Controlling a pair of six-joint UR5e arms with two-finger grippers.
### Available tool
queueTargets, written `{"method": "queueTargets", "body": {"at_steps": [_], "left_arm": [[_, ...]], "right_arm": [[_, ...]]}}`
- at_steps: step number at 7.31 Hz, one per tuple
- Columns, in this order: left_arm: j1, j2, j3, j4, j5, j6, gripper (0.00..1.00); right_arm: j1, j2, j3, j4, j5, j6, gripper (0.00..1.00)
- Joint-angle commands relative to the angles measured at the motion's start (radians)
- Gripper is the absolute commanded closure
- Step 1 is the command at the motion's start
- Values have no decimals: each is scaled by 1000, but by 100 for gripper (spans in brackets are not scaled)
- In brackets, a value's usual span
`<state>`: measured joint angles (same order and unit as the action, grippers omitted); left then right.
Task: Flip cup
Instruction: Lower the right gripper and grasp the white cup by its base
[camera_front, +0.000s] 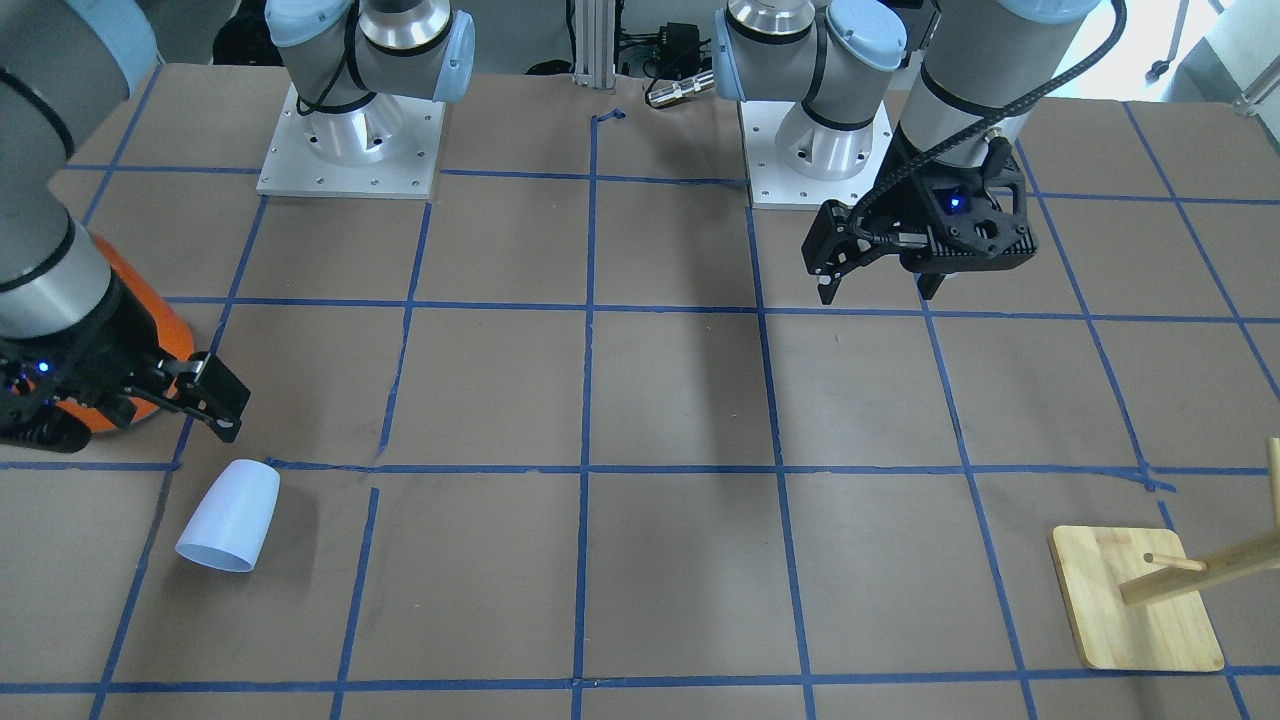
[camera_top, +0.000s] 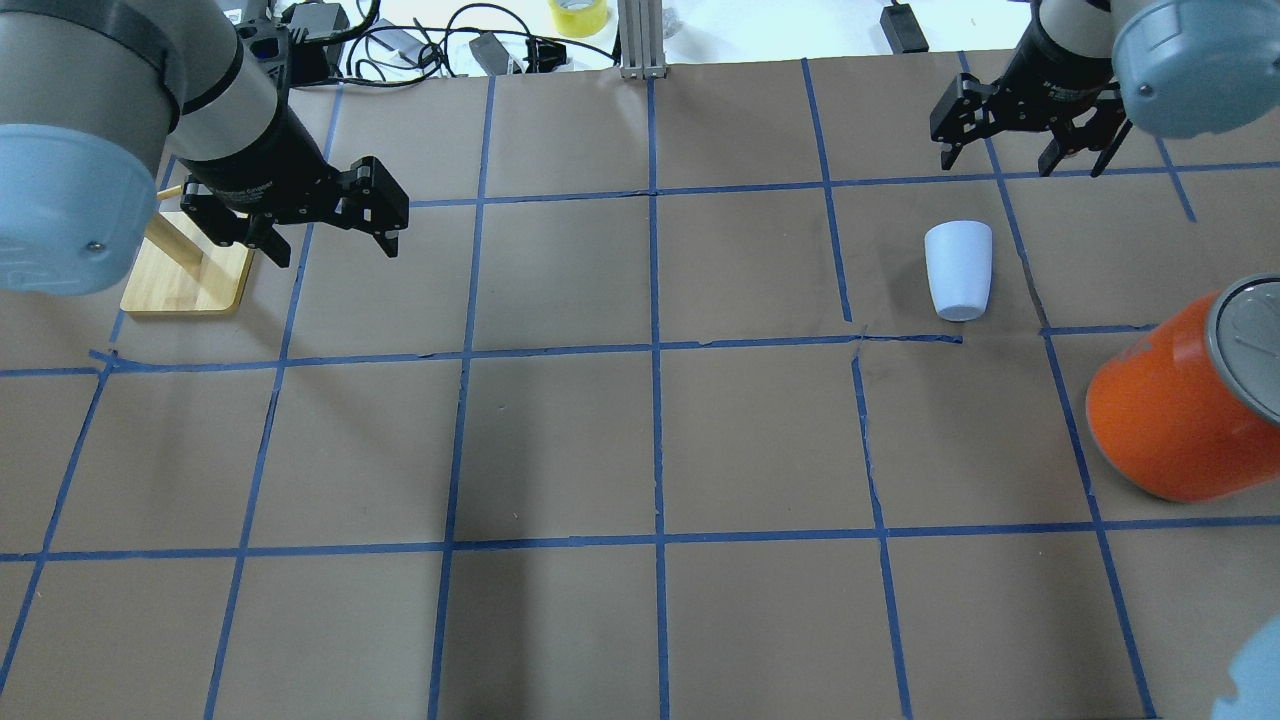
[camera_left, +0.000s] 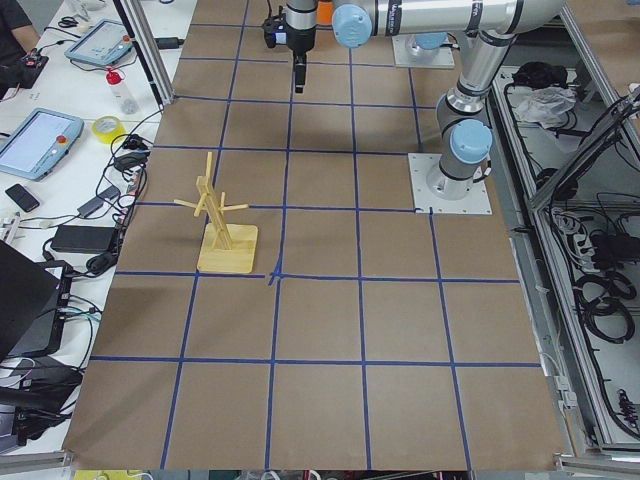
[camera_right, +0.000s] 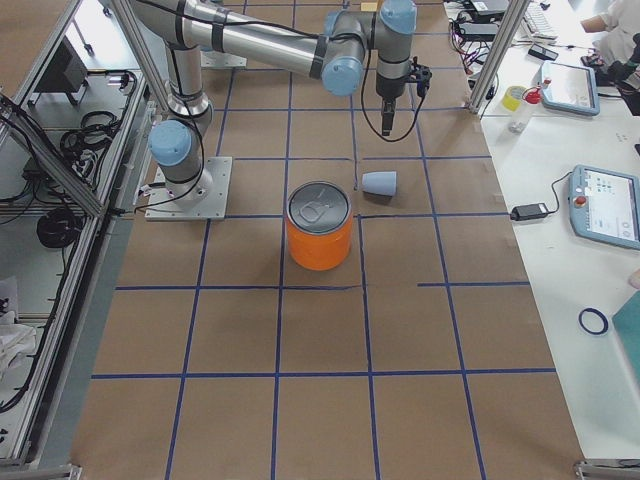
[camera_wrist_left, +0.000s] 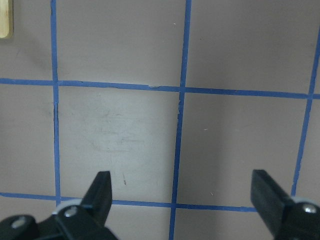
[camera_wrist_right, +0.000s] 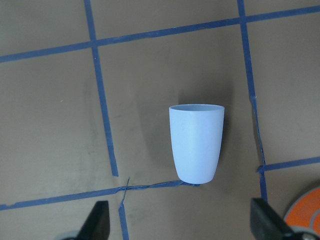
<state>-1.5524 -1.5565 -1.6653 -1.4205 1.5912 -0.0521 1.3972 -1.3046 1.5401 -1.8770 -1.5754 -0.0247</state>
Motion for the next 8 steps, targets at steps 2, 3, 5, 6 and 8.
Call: {"method": "queueTargets", "body": {"at_steps": [2,3,5,6,8], "left_arm": [[0,-1,-5,0,0,0,0],[0,1,-5,0,0,0,0],[0,0,-5,0,0,0,0],[0,-1,-5,0,1,0,0],[0,1,-5,0,3,0,0]], "right_arm": [[-6,166,15,-186,-31,9,0],[-6,180,41,-188,-28,-6,0],[-11,223,64,-226,-29,-9,0],[-14,228,78,-229,-31,-21,0],[-17,231,100,-260,-25,-24,0]]}}
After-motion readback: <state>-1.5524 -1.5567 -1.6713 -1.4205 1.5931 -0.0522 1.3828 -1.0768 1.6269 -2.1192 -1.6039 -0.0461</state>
